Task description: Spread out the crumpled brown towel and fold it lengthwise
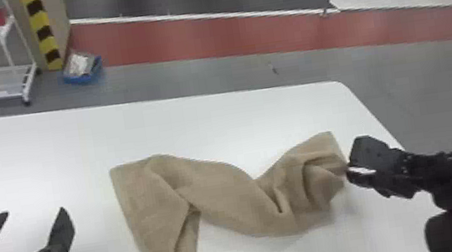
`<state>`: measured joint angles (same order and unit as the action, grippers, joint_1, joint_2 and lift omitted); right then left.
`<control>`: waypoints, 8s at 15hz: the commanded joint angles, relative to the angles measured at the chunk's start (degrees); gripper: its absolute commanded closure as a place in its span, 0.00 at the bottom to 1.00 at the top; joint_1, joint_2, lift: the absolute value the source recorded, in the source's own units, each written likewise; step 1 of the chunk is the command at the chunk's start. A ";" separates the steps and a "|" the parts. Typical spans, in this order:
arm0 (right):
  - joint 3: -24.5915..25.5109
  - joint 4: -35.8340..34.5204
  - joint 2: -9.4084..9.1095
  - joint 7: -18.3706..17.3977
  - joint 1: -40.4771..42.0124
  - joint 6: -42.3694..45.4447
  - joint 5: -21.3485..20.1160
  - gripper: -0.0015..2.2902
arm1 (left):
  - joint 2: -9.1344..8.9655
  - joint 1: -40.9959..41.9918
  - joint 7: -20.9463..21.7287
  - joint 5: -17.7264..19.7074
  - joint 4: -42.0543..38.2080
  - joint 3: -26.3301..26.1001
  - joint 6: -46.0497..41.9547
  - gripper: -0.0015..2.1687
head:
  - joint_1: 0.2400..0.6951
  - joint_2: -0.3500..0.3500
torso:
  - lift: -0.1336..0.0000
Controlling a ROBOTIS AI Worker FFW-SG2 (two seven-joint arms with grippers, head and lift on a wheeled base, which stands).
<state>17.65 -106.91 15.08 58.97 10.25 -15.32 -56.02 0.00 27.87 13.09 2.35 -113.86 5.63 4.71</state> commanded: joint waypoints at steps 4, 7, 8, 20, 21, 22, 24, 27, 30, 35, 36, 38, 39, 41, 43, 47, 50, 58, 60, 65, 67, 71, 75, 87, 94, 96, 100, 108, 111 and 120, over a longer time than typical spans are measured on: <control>-1.56 -0.85 -0.41 -1.23 0.39 -5.38 -0.14 0.23 | -0.15 0.17 0.01 0.29 0.21 0.08 -0.18 0.07 | 1.00 0.15 | 0.07; -4.02 -0.14 -0.49 -4.22 -0.49 -7.49 -1.64 0.23 | -0.15 0.25 -0.08 0.38 0.12 -0.01 -0.35 0.07 | 1.00 0.15 | 0.07; -4.90 0.03 -0.58 -5.01 -1.02 -9.08 -1.90 0.24 | -0.15 0.34 0.01 0.38 0.12 0.08 -0.35 0.07 | 1.00 0.16 | 0.07; 5.12 -7.44 -0.84 9.41 -2.78 -20.33 18.58 0.67 | 0.09 0.52 0.01 1.17 0.74 0.08 -1.23 0.07 | 1.00 0.17 | 0.07; 8.02 -9.19 -0.58 16.00 -4.97 -26.48 23.06 0.67 | 0.09 0.52 0.01 1.17 0.74 0.17 -1.23 0.07 | 1.00 0.18 | 0.07; 10.92 -9.90 0.56 19.35 -8.40 -35.79 27.81 0.67 | 0.09 0.52 0.01 1.17 0.74 0.17 -1.05 0.07 | 1.00 0.19 | 0.07; 12.59 -6.73 6.63 19.35 -16.93 -63.92 34.57 0.67 | 0.18 0.52 0.01 1.17 0.74 0.08 -1.23 0.07 | 1.00 0.20 | 0.07; 10.22 5.83 11.28 19.35 -25.36 -74.76 38.27 0.67 | 0.18 0.96 0.01 1.26 0.65 0.08 -1.41 0.07 | 1.00 0.13 | 0.07; 4.50 6.27 8.91 19.35 -24.22 -74.76 32.55 0.47 | 0.18 1.04 0.01 1.34 0.65 0.35 -1.58 0.07 | 1.00 0.13 | 0.07; -2.09 -2.95 3.99 8.26 -15.08 -65.68 17.70 0.02 | 0.18 0.96 0.01 1.17 0.48 -0.01 -1.58 0.07 | 1.00 0.13 | 0.07; -0.86 -5.94 3.99 8.35 -12.09 -58.29 17.17 0.03 | 0.18 0.96 0.01 1.17 0.48 -0.01 -1.58 0.07 | 1.00 0.13 | 0.07; 0.99 -9.02 3.90 9.41 -7.43 -44.76 12.34 0.04 | 0.18 0.60 0.01 1.17 0.65 -0.01 -1.41 0.07 | 1.00 0.12 | 0.07; 0.81 -9.02 3.99 10.37 -6.99 -43.18 9.53 0.05 | 0.18 0.52 0.01 1.17 0.74 -0.01 -1.41 0.07 | 1.00 0.11 | 0.07; 0.28 -6.65 4.17 10.81 -6.55 -42.65 7.86 0.10 | 0.18 0.17 0.01 0.99 0.83 -0.18 -1.41 0.07 | 1.00 0.10 | 0.07; -0.60 -3.13 3.90 9.85 -6.82 -39.84 7.59 0.10 | 0.18 0.17 0.01 0.90 0.74 -0.36 -1.23 0.07 | 1.00 0.07 | 0.07; -2.09 1.53 2.93 7.91 -7.96 -34.74 5.83 0.13 | 0.26 0.43 0.01 0.90 0.56 -0.27 -1.05 0.07 | 1.00 0.06 | 0.07; -3.76 3.46 2.76 7.65 -9.02 -34.92 5.57 0.18 | 0.26 0.43 0.01 0.99 0.74 -0.27 -1.05 0.07 | 1.00 0.08 | 0.07; -4.55 5.48 1.88 6.07 -9.46 -35.27 7.06 0.66 | 0.26 0.69 0.01 0.99 0.74 -0.01 -1.23 0.07 | 1.00 0.11 | 0.07; -1.83 2.58 1.44 7.21 -9.37 -35.97 11.81 0.75 | 0.26 0.69 0.01 0.99 0.74 -0.01 -1.23 0.07 | 1.00 0.12 | 0.07; 9.25 -12.53 0.83 16.44 -9.10 -51.26 29.56 0.75 | 0.18 0.69 0.01 0.99 0.83 -0.01 -1.23 0.07 | 1.00 0.18 | 0.07; 13.38 -16.23 1.00 19.07 -9.98 -57.42 33.78 0.75 | 0.26 0.60 0.01 0.99 1.00 -0.01 -1.23 0.07 | 1.00 0.19 | 0.07; 14.35 -17.37 2.23 19.35 -9.54 -61.11 33.17 0.75 | 0.26 0.52 0.01 1.08 1.27 -0.09 -1.23 0.07 | 1.00 0.17 | 0.07; 3.62 -13.77 2.41 19.35 -6.73 -50.38 16.91 0.74 | 0.18 0.43 0.01 1.08 1.27 -0.18 -1.23 0.07 | 1.00 0.16 | 0.07; 6.88 -18.77 1.88 19.35 0.56 -23.14 9.88 0.03 | 0.18 0.52 0.44 0.90 1.18 -0.09 -1.23 0.07 | 1.00 0.15 | 0.07; 18.04 -9.99 1.44 19.35 0.48 -16.28 17.08 0.06 | 0.70 0.43 2.38 0.99 1.09 -0.71 -0.70 0.07 | 1.00 0.07 | 0.07; 19.27 -5.24 1.79 19.35 0.74 -4.15 15.94 0.06 | 0.62 0.25 2.38 0.73 1.00 -0.88 -0.35 0.08 | 1.00 0.02 | 0.07; 19.62 2.93 3.29 14.77 -0.23 -0.64 15.06 0.09 | 0.62 0.43 2.38 0.73 1.27 -0.88 -0.18 0.08 | 1.00 0.00 | 0.07; 32.19 10.40 5.66 5.72 -7.61 -6.97 28.51 0.09 | 2.55 4.82 3.70 -1.65 -4.36 -3.08 -0.70 0.08 | 1.00 0.00 | 0.07; 28.23 22.27 8.03 1.14 -11.48 7.62 26.75 0.09 | 2.72 4.47 4.14 -7.36 -3.21 -6.33 -0.53 0.08 | 1.00 0.00 | 0.07; 14.96 30.71 10.41 5.45 -17.45 7.62 21.22 0.09 | -0.15 4.12 2.82 -10.79 -2.25 -7.39 -0.18 0.08 | 1.00 0.00 | 0.07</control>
<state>32.30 -74.26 24.88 62.90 -7.99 -5.71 -35.98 0.16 31.64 16.12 -7.53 -115.91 -1.35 4.52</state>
